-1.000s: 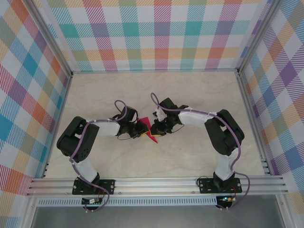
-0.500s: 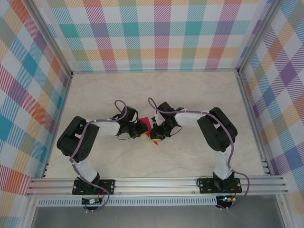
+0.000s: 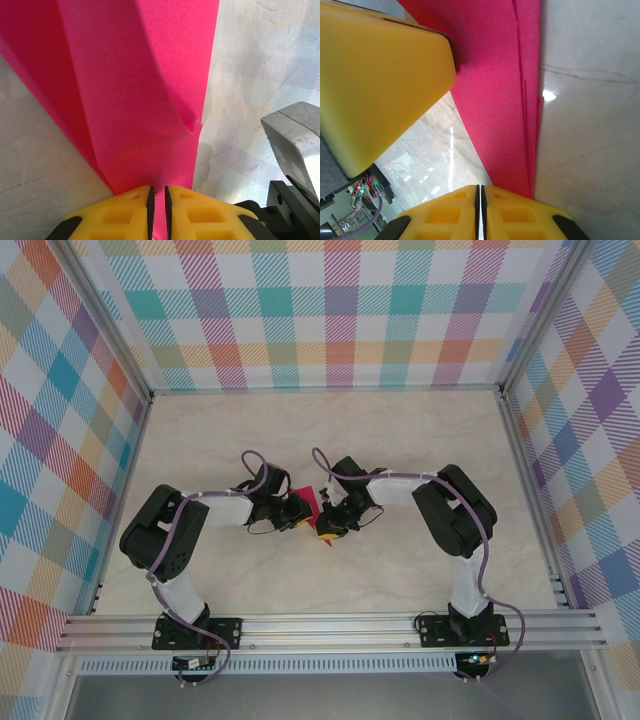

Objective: Fold a paper plane with a square sheet of paper (pick it up from the middle)
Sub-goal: Fold the wing for the fifth time at the center of the table.

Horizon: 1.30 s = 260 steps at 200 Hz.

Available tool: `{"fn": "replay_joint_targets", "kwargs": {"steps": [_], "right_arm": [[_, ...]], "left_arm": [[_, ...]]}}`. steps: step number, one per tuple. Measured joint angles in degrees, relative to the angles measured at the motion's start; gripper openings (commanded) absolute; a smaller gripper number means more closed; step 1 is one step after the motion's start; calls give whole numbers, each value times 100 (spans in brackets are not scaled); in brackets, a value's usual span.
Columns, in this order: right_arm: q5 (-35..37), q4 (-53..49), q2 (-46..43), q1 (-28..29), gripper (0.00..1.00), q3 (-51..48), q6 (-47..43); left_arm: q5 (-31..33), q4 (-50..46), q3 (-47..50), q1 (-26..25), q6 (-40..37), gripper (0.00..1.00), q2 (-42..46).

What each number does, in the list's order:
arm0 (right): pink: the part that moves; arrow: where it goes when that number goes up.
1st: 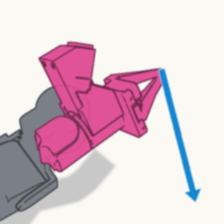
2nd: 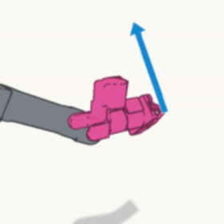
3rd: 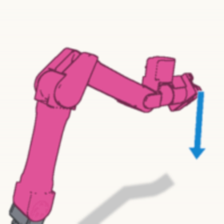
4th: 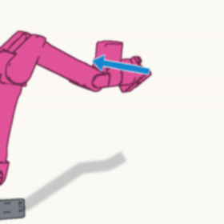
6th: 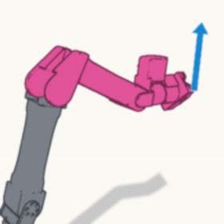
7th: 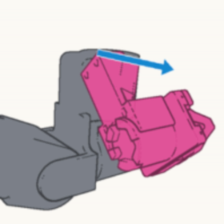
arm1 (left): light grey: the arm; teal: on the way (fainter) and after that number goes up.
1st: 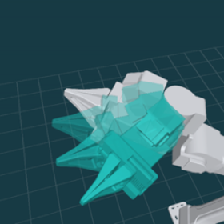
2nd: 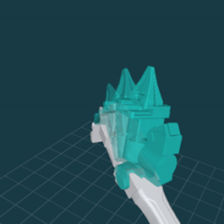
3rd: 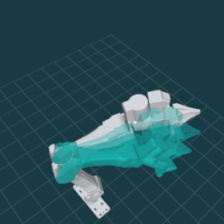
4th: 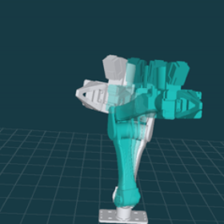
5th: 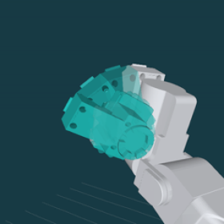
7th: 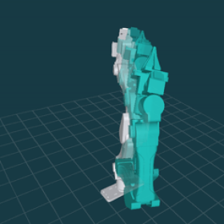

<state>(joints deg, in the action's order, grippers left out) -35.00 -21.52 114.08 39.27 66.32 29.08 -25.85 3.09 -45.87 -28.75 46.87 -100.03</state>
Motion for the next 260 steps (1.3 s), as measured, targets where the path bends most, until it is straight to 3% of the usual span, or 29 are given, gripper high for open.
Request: {"fn": "replay_joint_targets", "kwargs": {"steps": [76,260], "right_arm": [[201,72,-468,-4,12,-321,22],[157,116,-411,-13,14,-476,24]], "left_arm": [[0,0,0,0,0,17,0],[2,2,0,0,0,17,0]]}}
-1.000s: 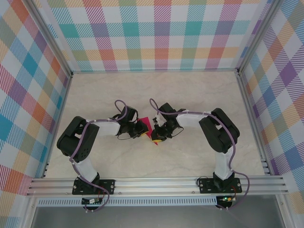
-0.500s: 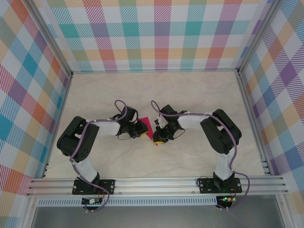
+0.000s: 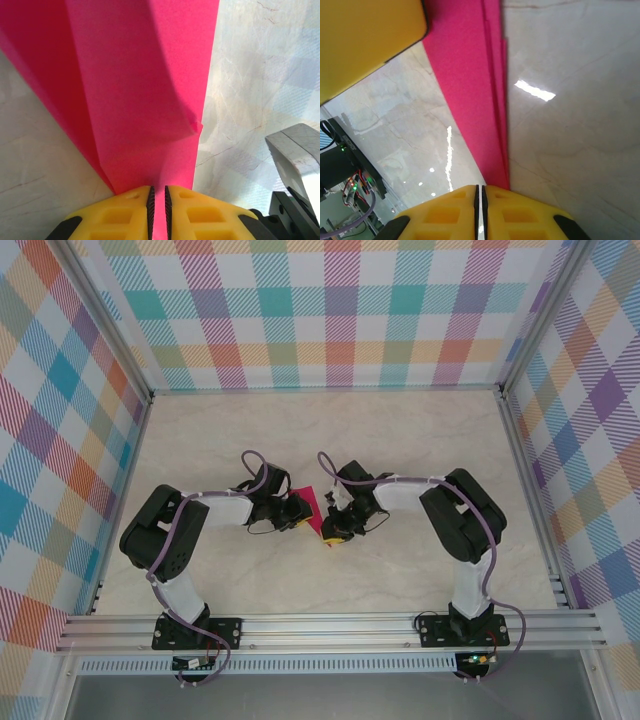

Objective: Fold a paper plane with a square sheet of paper (pick it up from the middle)
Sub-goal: Fold the wing for the fifth time at the center of the table.

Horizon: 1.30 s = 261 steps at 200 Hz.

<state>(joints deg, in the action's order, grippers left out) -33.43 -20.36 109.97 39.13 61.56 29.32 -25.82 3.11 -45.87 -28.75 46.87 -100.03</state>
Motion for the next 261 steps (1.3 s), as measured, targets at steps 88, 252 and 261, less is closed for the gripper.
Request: {"fn": "replay_joint_targets", "kwargs": {"steps": [88,252,261], "right_arm": [[393,-129,291,35,13,765,13],[280,-221,-4,74,12,9,-402],[278,-203,-37,74,12,-42,-420]], "left_arm": [[0,0,0,0,2,17,0],[44,-4,0,-11,26,17,0],[42,-7,0,-11,28,17,0]]}}
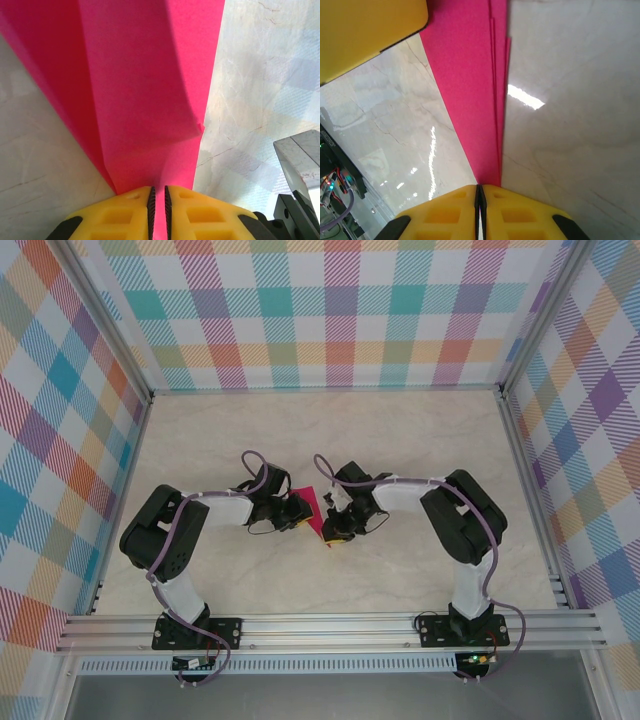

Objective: Fold a paper plane with a square sheet of paper (pick it up from the middle)
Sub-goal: Fold the wing for the fifth time at the center of the table.

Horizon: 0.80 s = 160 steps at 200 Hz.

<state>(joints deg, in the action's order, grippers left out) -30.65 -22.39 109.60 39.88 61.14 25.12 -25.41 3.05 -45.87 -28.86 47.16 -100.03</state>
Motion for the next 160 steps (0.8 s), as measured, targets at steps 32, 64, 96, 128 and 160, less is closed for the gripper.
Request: {"fn": "replay_joint_targets", "kwargs": {"steps": [32,64,96,128,160], "right_arm": [[50,-61,-166,31,12,-138,-42],[227,-509,-463,94,13,-162,-35],[350,-538,-549,107,13,55,28],[372,-376,-190,151,13,487,120],[389,-299,179,225,13,551,142]], "left_arm": [[-2,-9,0,-28,15,17,0],[2,-9,0,-26,15,17,0],[2,-9,0,-26,15,16,0],[2,-9,0,-26,15,17,0],[2,-11,0,-26,17,17,0]]}}
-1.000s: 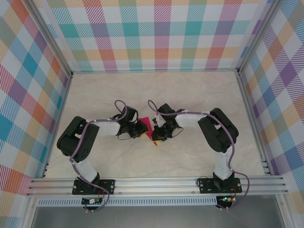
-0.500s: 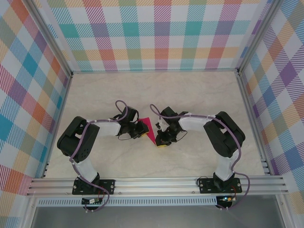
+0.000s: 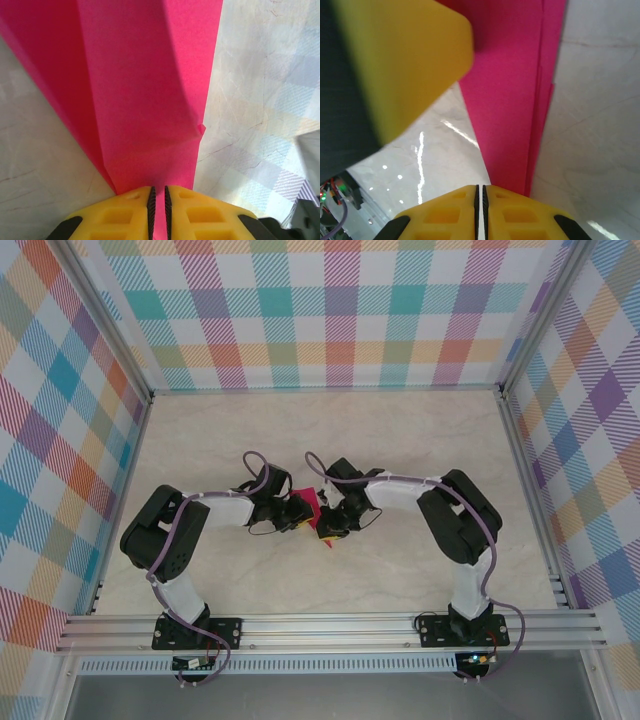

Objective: Fold a paper plane with a square sheet of paper (pick it up from the middle)
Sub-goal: Fold the wing for the fifth time at the center of the table.

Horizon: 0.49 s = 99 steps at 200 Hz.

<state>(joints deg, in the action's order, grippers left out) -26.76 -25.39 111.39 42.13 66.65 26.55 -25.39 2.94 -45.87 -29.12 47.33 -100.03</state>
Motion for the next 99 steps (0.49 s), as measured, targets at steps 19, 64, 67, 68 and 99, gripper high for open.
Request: {"fn": "replay_joint_targets", "kwargs": {"steps": [19,64,67,68,99], "right_arm": [[-4,50,28,0,12,-42,-2],[-24,402,-149,-7,12,-411,-35],[-24,417,-175,-7,12,-448,-44],[-24,424,-184,-7,12,-466,-46],[-22,468,-459,-7,12,-822,-81]], "left_arm": [[9,-4,0,0,22,16,0],[61,-39,-13,-7,87,17,0],[63,-46,-15,-7,87,17,0],[63,-48,-15,-7,87,17,0],[103,-122,-59,-17,101,16,-7]]}}
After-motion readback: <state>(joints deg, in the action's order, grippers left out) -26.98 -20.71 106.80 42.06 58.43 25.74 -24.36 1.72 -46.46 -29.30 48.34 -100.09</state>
